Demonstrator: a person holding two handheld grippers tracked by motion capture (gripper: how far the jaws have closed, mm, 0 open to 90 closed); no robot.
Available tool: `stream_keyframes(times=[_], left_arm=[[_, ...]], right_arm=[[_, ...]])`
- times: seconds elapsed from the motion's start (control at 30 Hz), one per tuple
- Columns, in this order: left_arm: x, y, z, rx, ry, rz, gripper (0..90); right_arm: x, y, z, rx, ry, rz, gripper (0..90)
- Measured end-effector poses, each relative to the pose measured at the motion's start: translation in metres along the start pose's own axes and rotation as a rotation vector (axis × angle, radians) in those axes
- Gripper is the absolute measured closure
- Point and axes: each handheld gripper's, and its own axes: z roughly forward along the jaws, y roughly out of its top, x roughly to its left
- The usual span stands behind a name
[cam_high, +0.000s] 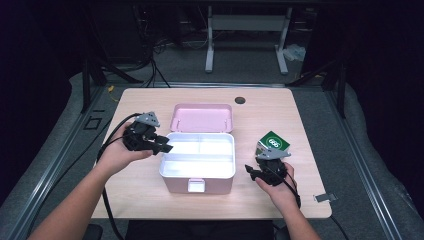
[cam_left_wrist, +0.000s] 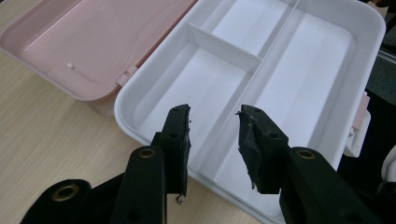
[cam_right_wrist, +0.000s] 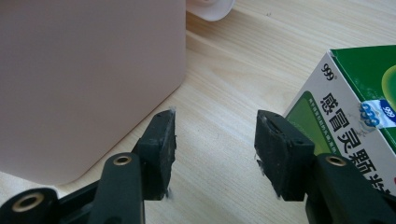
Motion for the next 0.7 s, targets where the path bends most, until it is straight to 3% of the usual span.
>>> stream_keyframes(times=[0.2, 0.43, 0.47, 0.7], left_arm=[[-0.004, 0.010, 0.012, 0.042, -0.006, 0.048, 66.2], [-0.013, 0.027, 0.029, 0.134, -0.005, 0.169, 72.3], [-0.016, 0.033, 0.034, 0.164, -0.015, 0.198, 73.1], [-0.024, 0.048, 0.045, 0.250, -0.023, 0.276, 75.0]], right_arm=[[0.000, 0.000, 0.000, 0.002, 0.000, -0.002, 47.7], [0.000, -0.001, 0.000, 0.004, -0.005, -0.001, 47.7], [0.000, -0.001, 0.000, 0.004, -0.005, -0.002, 47.7], [-0.001, -0.001, 0.001, 0.006, -0.003, -0.005, 47.7]])
